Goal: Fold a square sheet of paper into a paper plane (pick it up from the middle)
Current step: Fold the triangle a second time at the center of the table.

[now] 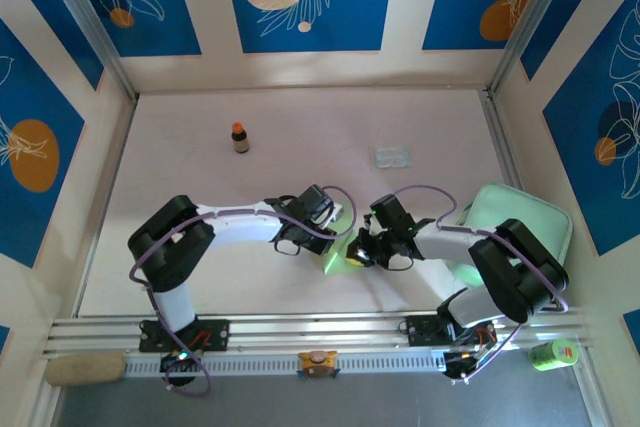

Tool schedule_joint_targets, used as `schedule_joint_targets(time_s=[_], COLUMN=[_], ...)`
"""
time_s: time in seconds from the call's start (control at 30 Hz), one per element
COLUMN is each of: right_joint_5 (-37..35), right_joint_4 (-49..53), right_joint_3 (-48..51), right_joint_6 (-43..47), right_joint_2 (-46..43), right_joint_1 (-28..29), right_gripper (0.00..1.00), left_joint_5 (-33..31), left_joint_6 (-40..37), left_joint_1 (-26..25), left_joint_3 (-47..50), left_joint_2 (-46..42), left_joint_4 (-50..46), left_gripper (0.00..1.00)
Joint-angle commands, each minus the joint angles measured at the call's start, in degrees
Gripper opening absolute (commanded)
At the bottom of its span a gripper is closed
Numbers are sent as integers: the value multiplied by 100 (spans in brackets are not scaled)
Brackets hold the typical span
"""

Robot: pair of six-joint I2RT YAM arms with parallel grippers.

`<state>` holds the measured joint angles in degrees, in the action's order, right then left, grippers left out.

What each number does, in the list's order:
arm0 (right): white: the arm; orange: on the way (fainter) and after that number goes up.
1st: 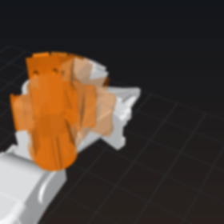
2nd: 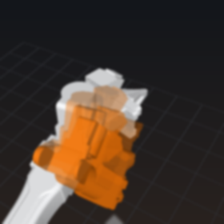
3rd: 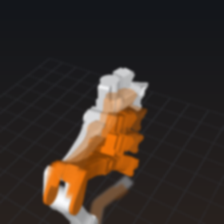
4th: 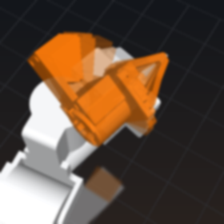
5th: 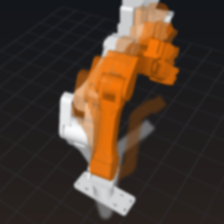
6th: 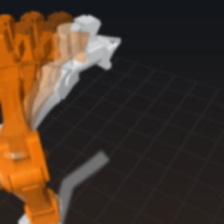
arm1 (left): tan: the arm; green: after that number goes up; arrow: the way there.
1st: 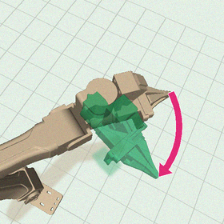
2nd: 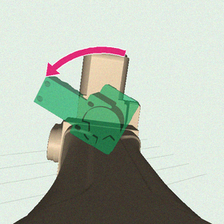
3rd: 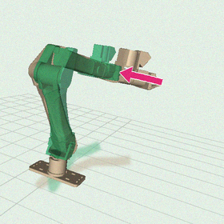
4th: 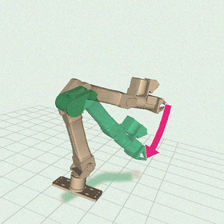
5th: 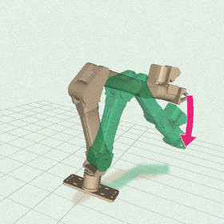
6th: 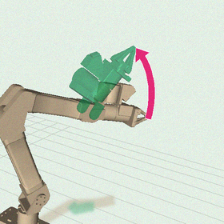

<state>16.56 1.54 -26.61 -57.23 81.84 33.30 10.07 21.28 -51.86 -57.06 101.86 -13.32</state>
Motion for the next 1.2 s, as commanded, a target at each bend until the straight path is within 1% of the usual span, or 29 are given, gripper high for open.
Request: schedule_joint_targets(time_s=[0.0, 0.2, 0.6, 1.17], right_joint_5=[-159, -146, -140, -162], right_joint_4=[353, 348, 384, 466], right_joint_3=[33, 42, 24, 25], right_joint_6=[81, 77, 97, 122], right_joint_2=[-1, -10, -28, -132], right_joint_1=[-43, -52, -53, -103], right_gripper=[4, 4, 4, 4], left_joint_5=[121, -21, -16, 31], left_joint_6=[-137, -160, -120, -124], left_joint_1=[0, 18, 43, 93], left_joint_3=[-16, -69, -59, 35], left_joint_2=[-52, 65, 180, 176], left_joint_4=[89, -73, -69, -88], left_gripper=[8, 7, 7, 4])
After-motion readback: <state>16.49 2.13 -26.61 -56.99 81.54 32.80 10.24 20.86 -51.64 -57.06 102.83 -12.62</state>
